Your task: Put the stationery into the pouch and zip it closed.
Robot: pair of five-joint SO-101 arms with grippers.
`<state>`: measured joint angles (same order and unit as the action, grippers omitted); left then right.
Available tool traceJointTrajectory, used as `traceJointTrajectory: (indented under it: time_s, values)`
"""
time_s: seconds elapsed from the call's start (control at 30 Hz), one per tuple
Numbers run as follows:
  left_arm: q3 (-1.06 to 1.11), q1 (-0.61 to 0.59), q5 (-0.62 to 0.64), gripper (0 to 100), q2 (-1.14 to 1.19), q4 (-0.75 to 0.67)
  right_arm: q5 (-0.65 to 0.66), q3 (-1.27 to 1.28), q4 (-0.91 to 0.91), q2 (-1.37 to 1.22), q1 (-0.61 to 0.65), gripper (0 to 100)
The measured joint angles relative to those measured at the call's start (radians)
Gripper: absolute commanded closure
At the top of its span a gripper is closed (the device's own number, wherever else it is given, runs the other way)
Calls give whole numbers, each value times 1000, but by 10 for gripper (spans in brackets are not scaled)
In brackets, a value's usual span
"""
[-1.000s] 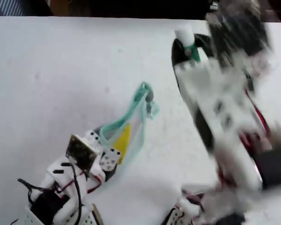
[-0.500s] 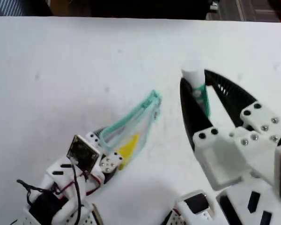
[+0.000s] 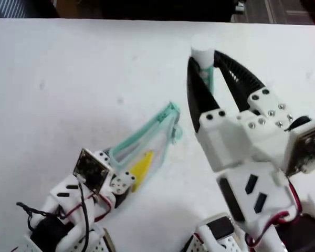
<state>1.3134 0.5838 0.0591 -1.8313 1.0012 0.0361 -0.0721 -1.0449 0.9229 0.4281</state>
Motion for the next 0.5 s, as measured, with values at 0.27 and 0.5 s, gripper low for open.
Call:
traceJointTrajectory:
  time_s: [0.27, 0.5]
  values:
    - [17, 0, 0, 876, 2, -35, -95, 40, 61, 34, 40, 982]
    - [17, 0, 0, 862, 2, -35, -97, 51, 72, 29, 195, 982]
